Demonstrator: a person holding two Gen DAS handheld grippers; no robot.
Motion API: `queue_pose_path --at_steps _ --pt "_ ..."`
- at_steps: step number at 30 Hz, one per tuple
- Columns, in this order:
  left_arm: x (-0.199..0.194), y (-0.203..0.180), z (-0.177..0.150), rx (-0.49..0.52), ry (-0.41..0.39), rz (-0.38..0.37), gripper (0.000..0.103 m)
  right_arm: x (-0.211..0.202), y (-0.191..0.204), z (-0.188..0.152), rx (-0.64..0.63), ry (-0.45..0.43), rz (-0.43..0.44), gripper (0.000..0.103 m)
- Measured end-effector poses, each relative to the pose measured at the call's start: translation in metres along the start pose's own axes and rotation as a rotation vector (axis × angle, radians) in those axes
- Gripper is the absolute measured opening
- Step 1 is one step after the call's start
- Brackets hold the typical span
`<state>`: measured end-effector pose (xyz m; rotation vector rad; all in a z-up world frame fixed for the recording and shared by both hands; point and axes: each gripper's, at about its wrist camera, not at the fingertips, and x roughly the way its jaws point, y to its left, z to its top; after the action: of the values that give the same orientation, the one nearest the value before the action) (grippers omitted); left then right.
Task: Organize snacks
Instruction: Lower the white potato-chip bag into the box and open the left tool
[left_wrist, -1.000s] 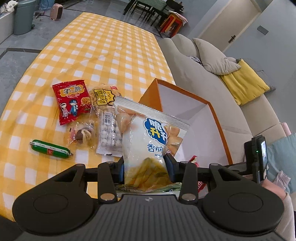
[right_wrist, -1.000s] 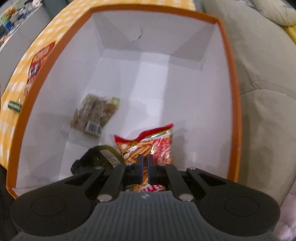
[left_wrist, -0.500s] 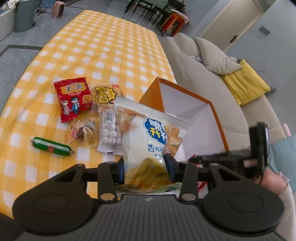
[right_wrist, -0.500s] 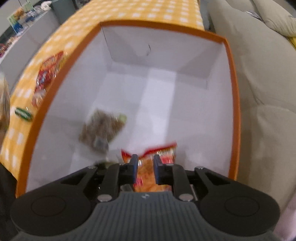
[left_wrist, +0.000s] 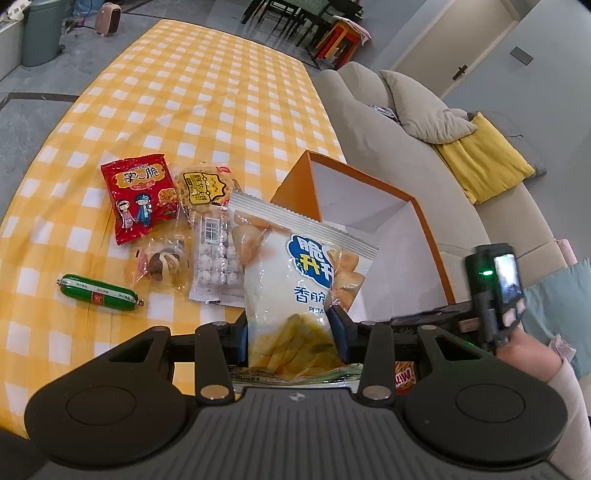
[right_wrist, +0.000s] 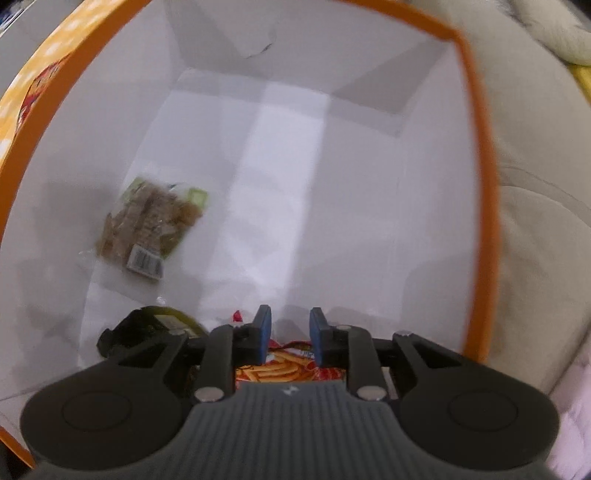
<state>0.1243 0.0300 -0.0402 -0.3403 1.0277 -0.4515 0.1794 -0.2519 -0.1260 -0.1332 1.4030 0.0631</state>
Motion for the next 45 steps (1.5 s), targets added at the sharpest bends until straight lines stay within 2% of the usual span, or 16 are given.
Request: queue_pose_path --at_steps 3,4,7,10,15,18,20,23,29,32,34,38,43,45 --pt "-0.001 0.001 0.0 -0.002 0.0 0.005 0.047 -0.022 -0.003 -0.007 0.056 -0.133 0.048 0.021" --pt "-0.001 0.001 0.0 -0.002 -0.001 0.007 0.047 -0.028 0.001 -0.009 0.048 -0.147 0.084 0.021" --pt "-0.001 -0.001 0.0 0.002 -0.002 0.008 0.047 -0.027 0.018 -0.013 -0.011 -0.096 0.16 0.021" --pt "-0.004 -0.005 0.001 0.009 -0.004 0.01 0.047 -0.016 0.038 -0.017 -0.083 -0.051 0.154 0.021" --pt "-0.006 -0.014 0.003 0.045 -0.016 0.025 0.047 -0.001 0.054 -0.02 -0.096 -0.01 0.23 0.026" --pt "-0.008 -0.023 0.003 0.059 -0.027 0.041 0.047 -0.005 0.046 -0.023 -0.005 -0.028 0.338 0.026" --pt "-0.009 -0.029 0.004 0.068 -0.024 0.036 0.047 -0.015 0.039 -0.027 0.036 -0.065 0.375 0.027" --pt "-0.006 -0.041 0.004 0.064 -0.011 0.02 0.047 -0.033 0.023 -0.03 0.121 -0.145 0.353 0.035" --pt "0.016 -0.079 0.004 0.063 0.004 0.01 0.047 -0.071 -0.036 -0.047 0.283 -0.341 0.314 0.035" --pt "0.045 -0.101 0.002 0.067 0.022 0.049 0.047 -0.088 -0.068 -0.059 0.389 -0.462 0.338 0.035" --pt "0.068 -0.111 0.001 0.067 0.037 0.081 0.047 -0.097 -0.083 -0.069 0.437 -0.524 0.323 0.035" --pt "0.111 -0.121 -0.001 0.028 0.068 0.134 0.047 -0.099 -0.102 -0.08 0.439 -0.595 0.348 0.035" --pt "0.152 -0.115 -0.001 -0.037 0.126 0.139 0.047 -0.089 -0.105 -0.079 0.42 -0.604 0.386 0.035" --pt "0.163 -0.114 -0.002 -0.026 0.131 0.139 0.047 -0.089 -0.106 -0.078 0.433 -0.63 0.359 0.035"
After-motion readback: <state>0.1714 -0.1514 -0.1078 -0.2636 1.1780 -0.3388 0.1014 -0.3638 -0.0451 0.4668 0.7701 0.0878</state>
